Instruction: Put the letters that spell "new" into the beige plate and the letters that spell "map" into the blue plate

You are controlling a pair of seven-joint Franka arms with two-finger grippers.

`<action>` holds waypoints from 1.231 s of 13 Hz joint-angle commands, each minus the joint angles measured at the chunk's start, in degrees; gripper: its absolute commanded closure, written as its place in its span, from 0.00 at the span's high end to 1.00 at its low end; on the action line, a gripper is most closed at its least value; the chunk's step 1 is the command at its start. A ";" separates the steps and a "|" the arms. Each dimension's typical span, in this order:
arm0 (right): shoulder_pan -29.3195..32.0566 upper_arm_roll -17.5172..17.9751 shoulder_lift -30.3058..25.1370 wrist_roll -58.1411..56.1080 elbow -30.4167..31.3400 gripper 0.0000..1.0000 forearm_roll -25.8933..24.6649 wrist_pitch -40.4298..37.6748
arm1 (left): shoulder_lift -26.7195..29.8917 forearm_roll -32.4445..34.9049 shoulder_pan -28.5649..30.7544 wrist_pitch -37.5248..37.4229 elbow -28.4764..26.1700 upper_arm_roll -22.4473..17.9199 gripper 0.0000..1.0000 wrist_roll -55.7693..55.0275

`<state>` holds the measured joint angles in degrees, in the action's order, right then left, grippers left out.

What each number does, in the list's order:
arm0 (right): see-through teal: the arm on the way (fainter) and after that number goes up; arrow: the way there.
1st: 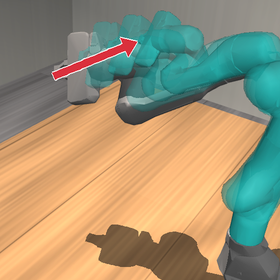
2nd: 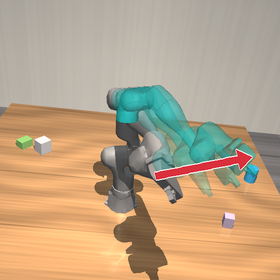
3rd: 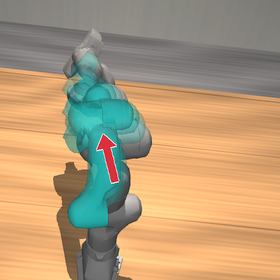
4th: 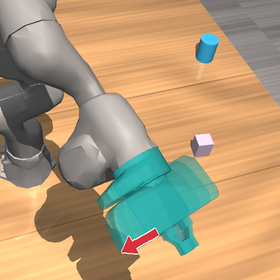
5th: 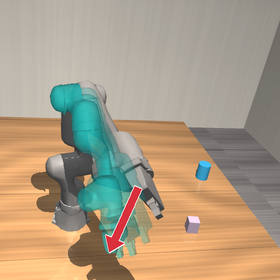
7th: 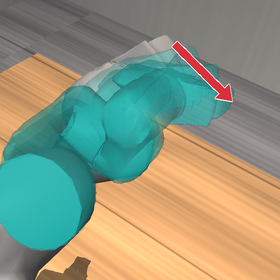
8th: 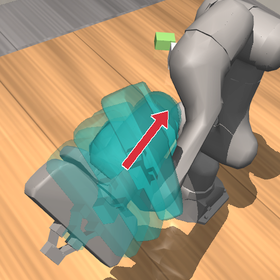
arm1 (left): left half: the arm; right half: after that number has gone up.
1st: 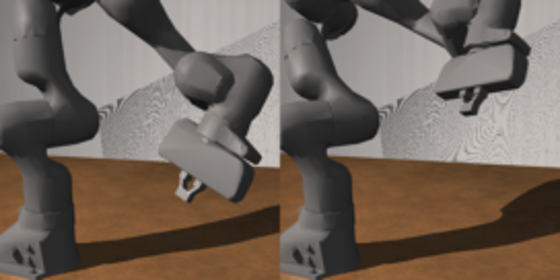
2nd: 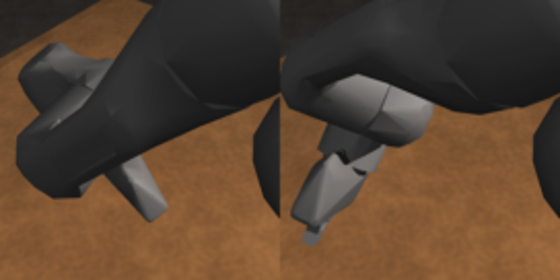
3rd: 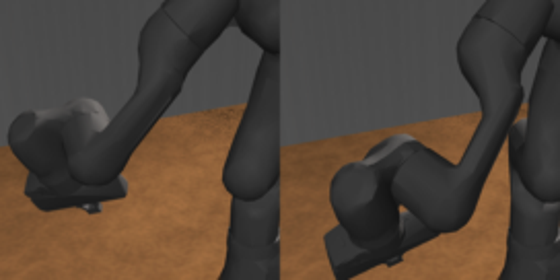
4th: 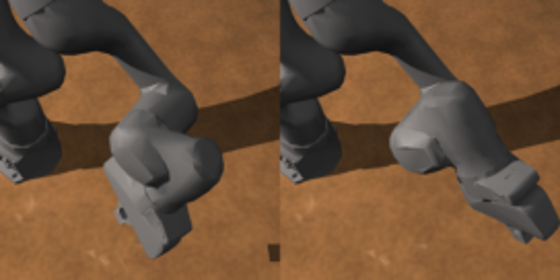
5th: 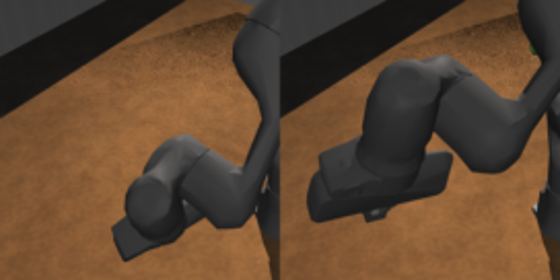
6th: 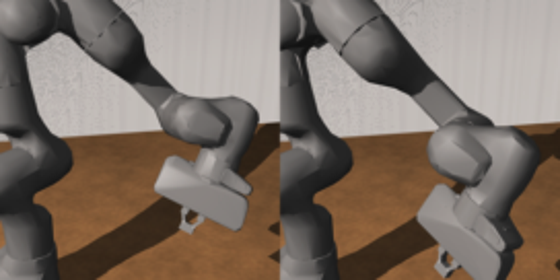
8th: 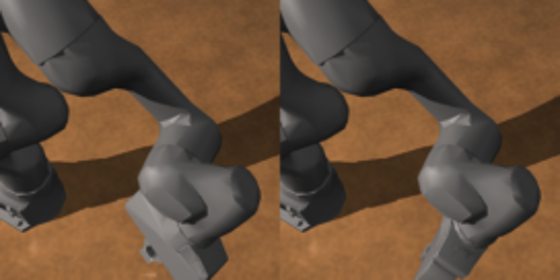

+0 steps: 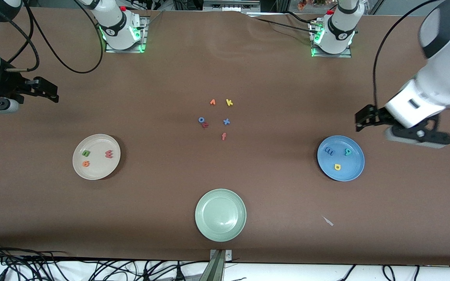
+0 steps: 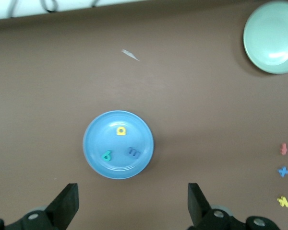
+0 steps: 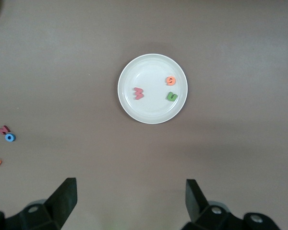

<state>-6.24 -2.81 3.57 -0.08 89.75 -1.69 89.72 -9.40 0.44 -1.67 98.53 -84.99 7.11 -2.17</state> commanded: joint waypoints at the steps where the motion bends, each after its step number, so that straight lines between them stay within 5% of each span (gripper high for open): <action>1: 0.35 0.34 0.65 -0.10 -1.51 1.00 -0.68 -1.13 | 5.77 -0.97 -3.95 1.47 -7.43 -3.76 1.00 -0.91; 4: 0.35 0.34 0.65 -0.10 -1.68 1.00 -0.68 -1.13 | 9.31 -0.88 -3.34 6.23 -13.62 -3.77 1.00 -1.35; 16: 0.35 0.34 0.65 0.34 -1.51 1.00 0.20 0.10 | 8.00 -1.40 -0.79 -3.60 -10.29 -3.42 1.00 -0.56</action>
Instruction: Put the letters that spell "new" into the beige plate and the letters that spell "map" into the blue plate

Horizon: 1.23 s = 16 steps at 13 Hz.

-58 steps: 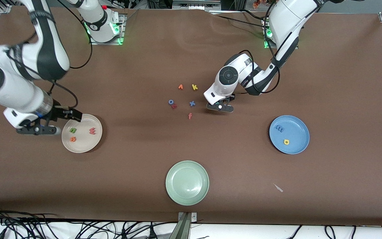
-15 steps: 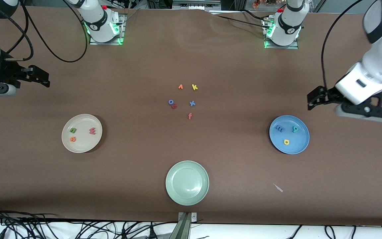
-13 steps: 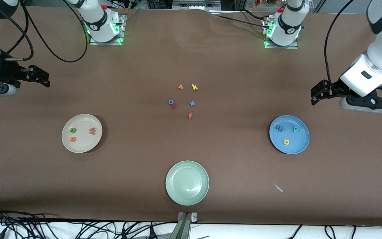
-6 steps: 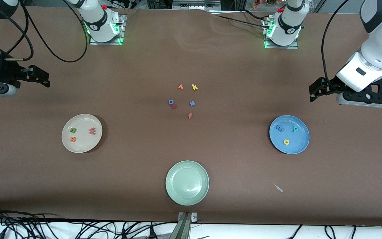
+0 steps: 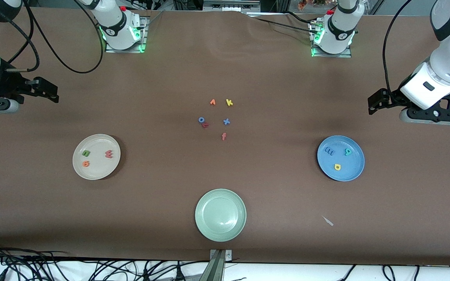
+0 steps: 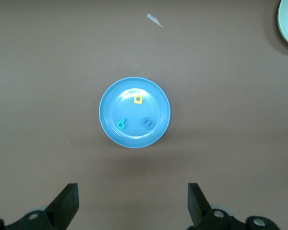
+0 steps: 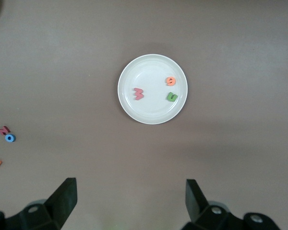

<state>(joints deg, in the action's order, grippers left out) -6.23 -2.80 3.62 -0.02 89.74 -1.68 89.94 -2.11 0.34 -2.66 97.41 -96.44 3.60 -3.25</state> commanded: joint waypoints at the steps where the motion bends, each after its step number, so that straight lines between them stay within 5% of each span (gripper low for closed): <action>1: 0.35 0.34 0.60 0.29 -1.50 1.00 0.28 0.23 | 0.53 -1.39 0.11 -2.75 1.60 0.09 1.00 0.53; 16: 0.26 0.34 0.60 0.29 -1.50 1.00 0.36 1.28 | -2.11 -1.04 1.17 -6.18 3.10 0.09 1.00 1.67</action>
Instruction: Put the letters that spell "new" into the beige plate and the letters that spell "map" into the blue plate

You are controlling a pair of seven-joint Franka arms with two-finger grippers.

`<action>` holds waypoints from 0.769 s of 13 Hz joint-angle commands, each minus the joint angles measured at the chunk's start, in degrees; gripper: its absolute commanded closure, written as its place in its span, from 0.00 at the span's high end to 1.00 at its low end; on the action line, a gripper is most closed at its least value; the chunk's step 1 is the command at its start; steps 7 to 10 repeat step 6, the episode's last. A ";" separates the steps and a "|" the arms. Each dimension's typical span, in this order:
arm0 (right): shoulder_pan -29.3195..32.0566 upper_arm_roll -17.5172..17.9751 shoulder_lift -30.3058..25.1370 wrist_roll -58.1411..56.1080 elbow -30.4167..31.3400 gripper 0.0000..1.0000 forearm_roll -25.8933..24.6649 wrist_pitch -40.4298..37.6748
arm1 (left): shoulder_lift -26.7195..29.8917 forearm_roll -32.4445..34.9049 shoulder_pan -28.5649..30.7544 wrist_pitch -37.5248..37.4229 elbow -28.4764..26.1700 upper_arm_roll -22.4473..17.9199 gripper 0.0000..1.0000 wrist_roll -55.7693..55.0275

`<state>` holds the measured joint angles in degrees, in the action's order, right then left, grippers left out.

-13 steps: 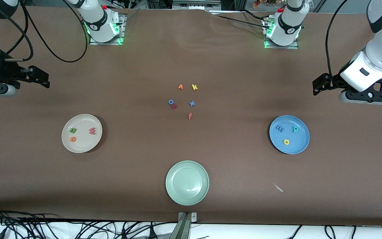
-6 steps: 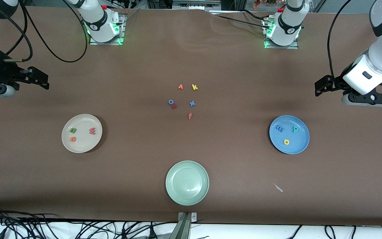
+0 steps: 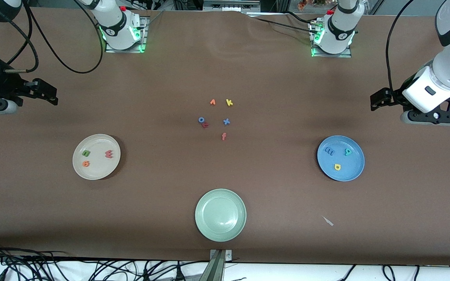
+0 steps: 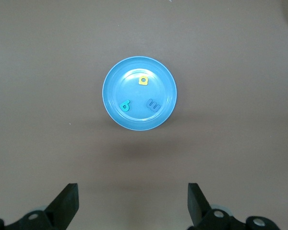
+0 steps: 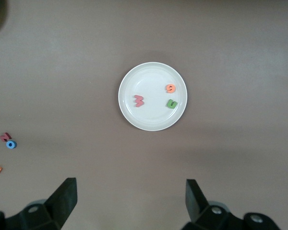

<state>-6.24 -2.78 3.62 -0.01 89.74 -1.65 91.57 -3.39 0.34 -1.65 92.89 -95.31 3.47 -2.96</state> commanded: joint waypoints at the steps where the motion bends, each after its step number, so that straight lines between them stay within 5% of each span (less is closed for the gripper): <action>1: 0.35 0.32 0.60 0.27 -1.49 1.00 0.33 -0.25 | -1.01 -1.13 0.07 -1.66 1.97 0.22 1.00 1.38; 10: 0.26 0.32 0.60 0.27 -1.49 1.00 0.33 -0.25 | -1.27 -1.13 0.25 -1.66 1.97 0.22 1.00 1.38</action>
